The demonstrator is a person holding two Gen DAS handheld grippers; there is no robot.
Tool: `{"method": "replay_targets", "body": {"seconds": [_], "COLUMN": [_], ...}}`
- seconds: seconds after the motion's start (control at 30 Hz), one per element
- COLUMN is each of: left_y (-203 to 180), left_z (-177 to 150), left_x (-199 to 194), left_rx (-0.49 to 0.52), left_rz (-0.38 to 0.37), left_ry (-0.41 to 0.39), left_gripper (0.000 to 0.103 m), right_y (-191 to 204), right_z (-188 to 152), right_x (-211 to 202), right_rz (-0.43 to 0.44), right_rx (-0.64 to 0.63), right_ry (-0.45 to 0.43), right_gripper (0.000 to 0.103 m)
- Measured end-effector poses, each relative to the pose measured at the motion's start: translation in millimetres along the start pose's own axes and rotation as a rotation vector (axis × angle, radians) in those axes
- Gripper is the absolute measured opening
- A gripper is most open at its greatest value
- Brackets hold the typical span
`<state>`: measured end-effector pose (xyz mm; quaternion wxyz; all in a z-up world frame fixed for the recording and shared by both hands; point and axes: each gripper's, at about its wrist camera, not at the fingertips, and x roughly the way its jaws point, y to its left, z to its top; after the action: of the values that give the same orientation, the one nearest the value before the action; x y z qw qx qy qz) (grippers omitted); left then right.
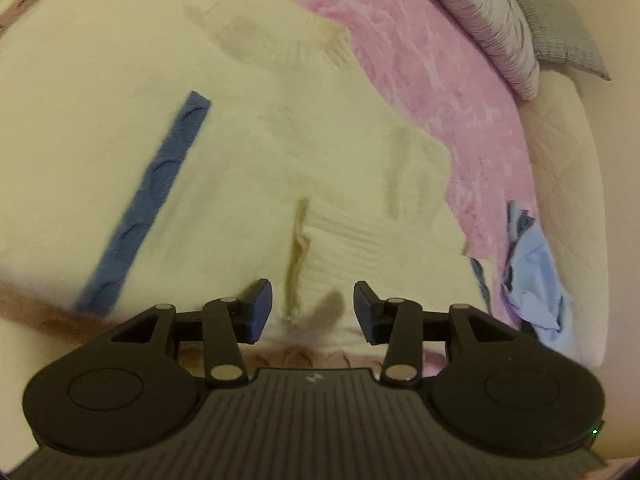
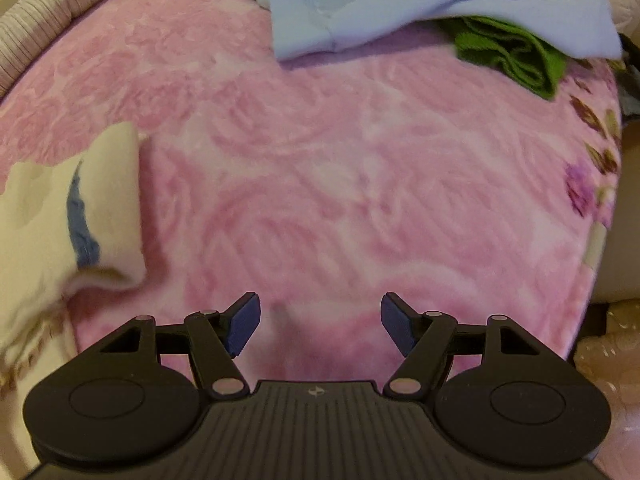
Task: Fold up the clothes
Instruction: 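Grasp the sweater hem with the left gripper and lift it toward the collar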
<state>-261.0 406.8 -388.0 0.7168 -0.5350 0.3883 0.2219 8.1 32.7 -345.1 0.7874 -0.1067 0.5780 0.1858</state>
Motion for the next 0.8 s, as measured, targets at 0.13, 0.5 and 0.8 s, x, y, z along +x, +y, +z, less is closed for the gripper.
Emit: {"method": "replay_targets", "body": {"seconds": [0.13,0.5,0.8], "left_y": [-25,26,77], "left_z": [-4,22,22], "left_x": [7,-166,-152], "left_rx": [0.107,0.326,0.417], "left_rz": [-0.026,0.227,0.325], "left_ry": [0.017,-0.322,-0.272], "left_gripper": [0.005,0.004,0.004], "right_y": [18,69,120], "right_z": [12,19,-12], "right_x": [9,9,7], "right_rz": [0.035,0.134,0.158], "right_rx": [-0.023,-0.066,-0.134], "right_ry": [-0.001,-0.01,0.012], "right_gripper": [0.07,0.07,0.07]}}
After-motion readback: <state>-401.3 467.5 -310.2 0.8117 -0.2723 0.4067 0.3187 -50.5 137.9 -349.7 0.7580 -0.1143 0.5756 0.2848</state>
